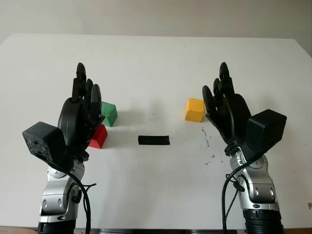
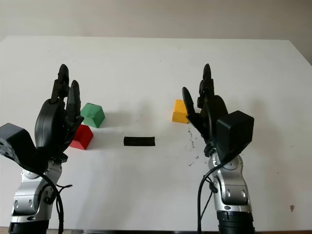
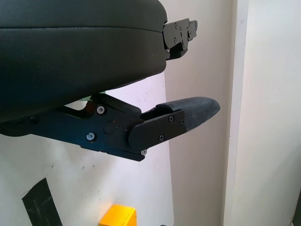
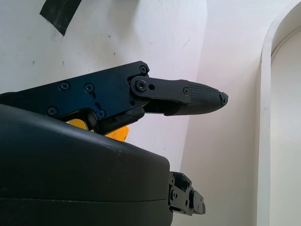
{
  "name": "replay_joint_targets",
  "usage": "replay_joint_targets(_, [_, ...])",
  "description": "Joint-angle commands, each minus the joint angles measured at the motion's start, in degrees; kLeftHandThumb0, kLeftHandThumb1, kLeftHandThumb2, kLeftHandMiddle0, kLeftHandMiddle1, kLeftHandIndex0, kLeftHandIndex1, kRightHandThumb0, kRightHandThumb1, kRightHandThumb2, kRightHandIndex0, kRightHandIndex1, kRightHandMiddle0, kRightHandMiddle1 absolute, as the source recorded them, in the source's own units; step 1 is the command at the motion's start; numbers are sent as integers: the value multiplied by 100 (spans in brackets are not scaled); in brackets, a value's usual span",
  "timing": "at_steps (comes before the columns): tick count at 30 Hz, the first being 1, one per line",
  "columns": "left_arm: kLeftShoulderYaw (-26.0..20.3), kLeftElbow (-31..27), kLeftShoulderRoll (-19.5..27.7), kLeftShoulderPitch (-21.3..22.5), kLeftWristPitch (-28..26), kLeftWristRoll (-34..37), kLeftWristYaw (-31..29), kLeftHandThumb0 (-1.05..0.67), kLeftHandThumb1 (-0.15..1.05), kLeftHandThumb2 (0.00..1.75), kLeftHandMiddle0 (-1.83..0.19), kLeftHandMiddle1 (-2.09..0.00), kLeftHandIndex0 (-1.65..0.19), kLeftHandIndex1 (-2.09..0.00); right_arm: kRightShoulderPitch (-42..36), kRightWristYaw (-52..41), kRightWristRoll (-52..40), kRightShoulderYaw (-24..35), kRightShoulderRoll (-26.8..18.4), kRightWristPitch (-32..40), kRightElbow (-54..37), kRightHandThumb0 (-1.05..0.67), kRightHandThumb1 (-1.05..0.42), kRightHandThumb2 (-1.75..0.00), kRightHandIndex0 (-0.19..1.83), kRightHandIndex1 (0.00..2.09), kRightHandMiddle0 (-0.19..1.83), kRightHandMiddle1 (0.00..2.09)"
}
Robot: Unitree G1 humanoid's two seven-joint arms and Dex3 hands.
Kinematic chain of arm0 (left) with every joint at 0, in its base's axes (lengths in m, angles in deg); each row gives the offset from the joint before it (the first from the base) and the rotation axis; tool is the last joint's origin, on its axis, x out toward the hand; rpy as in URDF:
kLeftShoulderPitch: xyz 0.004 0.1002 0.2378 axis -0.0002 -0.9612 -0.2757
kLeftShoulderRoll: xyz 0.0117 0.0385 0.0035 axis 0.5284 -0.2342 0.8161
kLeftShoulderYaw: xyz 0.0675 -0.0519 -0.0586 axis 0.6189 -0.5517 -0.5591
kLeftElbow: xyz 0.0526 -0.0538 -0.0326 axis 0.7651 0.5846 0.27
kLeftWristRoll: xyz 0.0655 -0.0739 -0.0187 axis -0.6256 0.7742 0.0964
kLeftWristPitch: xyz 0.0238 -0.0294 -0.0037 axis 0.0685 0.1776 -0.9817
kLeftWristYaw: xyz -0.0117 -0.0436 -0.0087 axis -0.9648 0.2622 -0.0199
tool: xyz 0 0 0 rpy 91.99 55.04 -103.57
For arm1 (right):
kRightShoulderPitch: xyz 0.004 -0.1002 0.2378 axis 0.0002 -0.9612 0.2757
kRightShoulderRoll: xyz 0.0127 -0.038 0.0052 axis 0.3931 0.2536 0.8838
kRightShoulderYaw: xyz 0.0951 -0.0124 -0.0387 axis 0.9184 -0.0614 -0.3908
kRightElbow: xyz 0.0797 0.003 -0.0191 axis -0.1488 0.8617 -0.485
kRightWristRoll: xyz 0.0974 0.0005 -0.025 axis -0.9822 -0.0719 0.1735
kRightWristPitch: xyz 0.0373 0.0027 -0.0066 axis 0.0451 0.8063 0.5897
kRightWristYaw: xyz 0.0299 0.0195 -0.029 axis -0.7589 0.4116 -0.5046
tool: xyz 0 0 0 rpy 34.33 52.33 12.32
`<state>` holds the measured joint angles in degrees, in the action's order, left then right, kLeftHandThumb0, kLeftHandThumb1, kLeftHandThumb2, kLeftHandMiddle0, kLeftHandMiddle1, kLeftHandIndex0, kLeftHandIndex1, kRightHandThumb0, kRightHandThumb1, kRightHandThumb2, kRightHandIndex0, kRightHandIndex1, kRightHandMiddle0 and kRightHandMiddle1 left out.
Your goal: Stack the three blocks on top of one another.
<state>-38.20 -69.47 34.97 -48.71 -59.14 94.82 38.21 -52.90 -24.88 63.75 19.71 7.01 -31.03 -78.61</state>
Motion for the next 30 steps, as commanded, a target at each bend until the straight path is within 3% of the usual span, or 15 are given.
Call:
replay_joint_targets(1, [-19,-15,1,68,19,15,2,-64,105,67,19,0,19,0,73,-6,-18,-2,-19,-94,3,-65,-105,-48,-19,0,-19,0])
replay_joint_targets(23, [-176,-77,143,243,163,-63,37,-63,105,63,17,-2,17,-2,184,4,0,39,-89,-3,-7,-66,-105,-47,-19,0,-19,0])
replay_joint_targets(27, [-332,-232,438,425,289,-380,193,-56,105,55,-1,-11,5,-8,278,-85,-19,73,-185,-39,53,-67,-105,-47,-19,0,-19,0])
replay_joint_targets(30, [-471,-292,1073,527,358,-819,56,-57,105,42,-19,-18,-12,-17,471,-184,-65,150,-329,29,91,-69,-105,-45,-19,0,-19,0])
